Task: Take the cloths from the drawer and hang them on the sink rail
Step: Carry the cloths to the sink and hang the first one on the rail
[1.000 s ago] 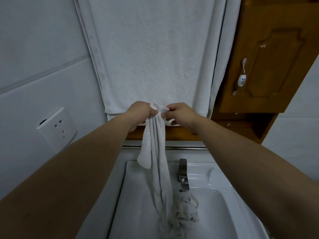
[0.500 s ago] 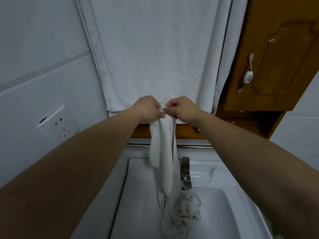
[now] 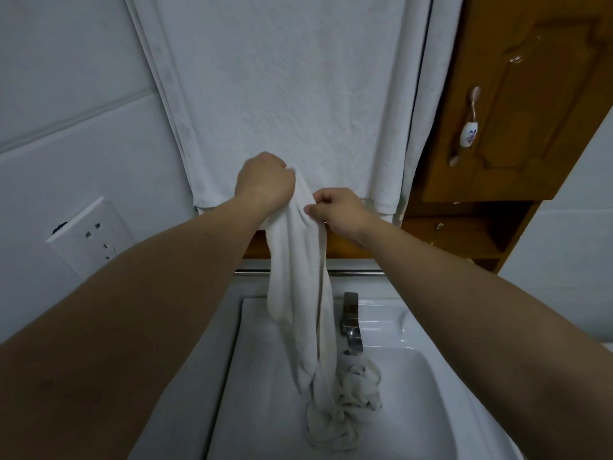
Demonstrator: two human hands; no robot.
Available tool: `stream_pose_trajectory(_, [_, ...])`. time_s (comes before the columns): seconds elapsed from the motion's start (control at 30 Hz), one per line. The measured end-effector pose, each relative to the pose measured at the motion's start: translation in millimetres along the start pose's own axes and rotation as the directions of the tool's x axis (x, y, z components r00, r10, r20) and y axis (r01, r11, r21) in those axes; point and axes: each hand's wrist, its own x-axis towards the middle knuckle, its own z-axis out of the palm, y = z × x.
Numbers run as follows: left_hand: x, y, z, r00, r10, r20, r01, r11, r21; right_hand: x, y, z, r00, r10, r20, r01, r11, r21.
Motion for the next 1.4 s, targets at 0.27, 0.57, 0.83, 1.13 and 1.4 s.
stream_pose_trajectory(0.27, [-3, -31, -4, 0.993, -0.064, -0.1, 0.064, 0.998, 0.005, -24, 29, 12, 0.997, 0.061, 0.042, -0.059, 0.997, -0.048])
stream_pose_trajectory(0.57, [-23, -51, 10, 0.995, 0.093, -0.025, -0.088, 0.986, 0.141, -22, 39, 8, 0.995, 0.036, -0.096, -0.046, 0.993, -0.106])
stream_pose_trajectory(0.83, [-44, -29, 27, 0.972, 0.189, 0.141, -0.171, 0.977, -0.129, -10, 3, 7, 0.988, -0.132, -0.082, 0.129, 0.991, -0.04])
stream_pose_trajectory(1.13, [-43, -26, 24, 0.958, 0.13, 0.257, -0.067, 0.969, -0.239, -16, -1, -4, 1.0, 0.029, 0.011, -0.03, 0.986, 0.163])
stream_pose_trajectory(1.4, [-24, -44, -6, 1.0, -0.025, 0.017, 0.025, 1.0, -0.011, -32, 16, -3, 0.995, 0.101, -0.023, -0.094, 0.975, 0.203])
